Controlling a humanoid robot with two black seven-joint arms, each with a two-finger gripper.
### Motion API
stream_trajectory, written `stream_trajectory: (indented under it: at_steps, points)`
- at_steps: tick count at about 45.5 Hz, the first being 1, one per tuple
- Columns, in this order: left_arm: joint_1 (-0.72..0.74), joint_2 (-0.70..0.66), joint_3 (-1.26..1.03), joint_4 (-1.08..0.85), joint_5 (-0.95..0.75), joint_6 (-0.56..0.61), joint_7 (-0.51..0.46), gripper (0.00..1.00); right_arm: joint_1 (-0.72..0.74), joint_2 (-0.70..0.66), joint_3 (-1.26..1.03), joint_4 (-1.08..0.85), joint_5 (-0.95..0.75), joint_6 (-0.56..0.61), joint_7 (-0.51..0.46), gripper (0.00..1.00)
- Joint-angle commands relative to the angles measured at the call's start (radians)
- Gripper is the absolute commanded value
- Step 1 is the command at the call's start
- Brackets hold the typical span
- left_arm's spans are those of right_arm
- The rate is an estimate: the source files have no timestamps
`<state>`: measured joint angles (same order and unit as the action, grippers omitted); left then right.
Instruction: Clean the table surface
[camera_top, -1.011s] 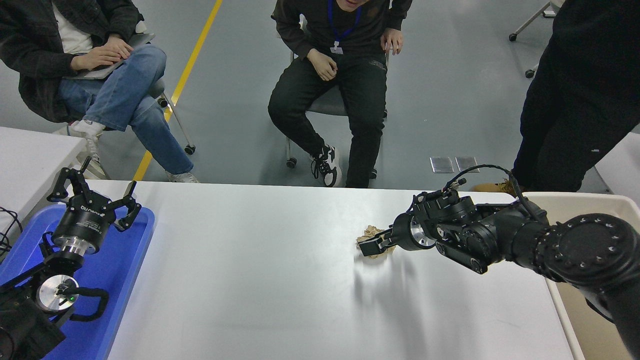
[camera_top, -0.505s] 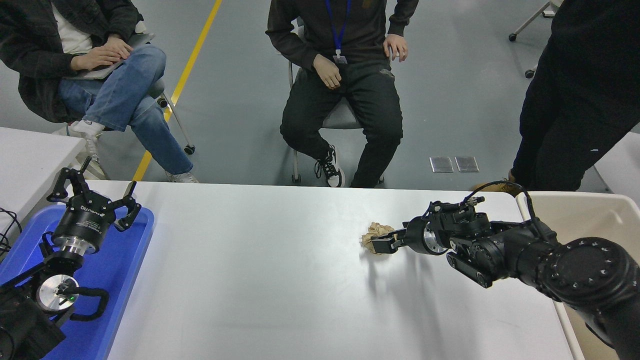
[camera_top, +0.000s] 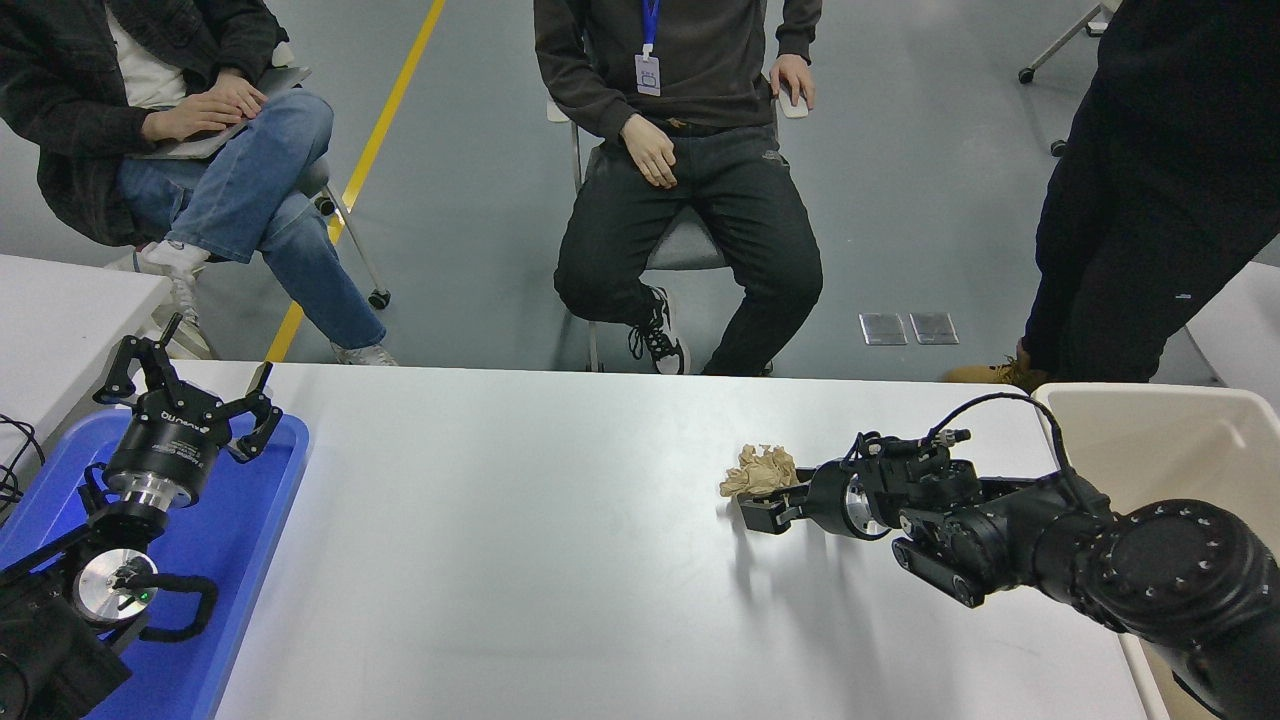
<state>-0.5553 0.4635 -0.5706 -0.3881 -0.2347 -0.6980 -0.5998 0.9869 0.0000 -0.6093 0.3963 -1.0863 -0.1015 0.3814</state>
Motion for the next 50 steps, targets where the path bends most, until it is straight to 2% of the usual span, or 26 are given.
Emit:
stream_trajectory:
  at_steps: [1, 22, 28, 35, 50]
  points:
    - [0.0, 0.0, 0.0, 0.0, 0.0, 0.0, 0.0, 1.0, -0.007, 0.0, -0.01, -0.004, -0.009, -0.02, 0.073, 0.0]
    - [0.0, 0.001, 0.0, 0.0, 0.0, 0.0, 0.0, 1.0, 0.029, 0.0, 0.011, 0.002, 0.009, -0.036, 0.079, 0.0]
    - [0.0, 0.0, 0.0, 0.0, 0.0, 0.0, 0.001, 1.0, 0.087, 0.0, 0.114, 0.051, 0.02, -0.043, 0.148, 0.0]
    - [0.0, 0.001, 0.0, 0.0, 0.0, 0.0, 0.0, 1.0, 0.194, 0.0, 0.265, 0.208, 0.068, -0.037, 0.197, 0.0]
    - [0.0, 0.001, 0.0, 0.0, 0.0, 0.0, 0.0, 1.0, 0.328, -0.238, 0.353, 0.3, 0.276, -0.007, 0.2, 0.0]
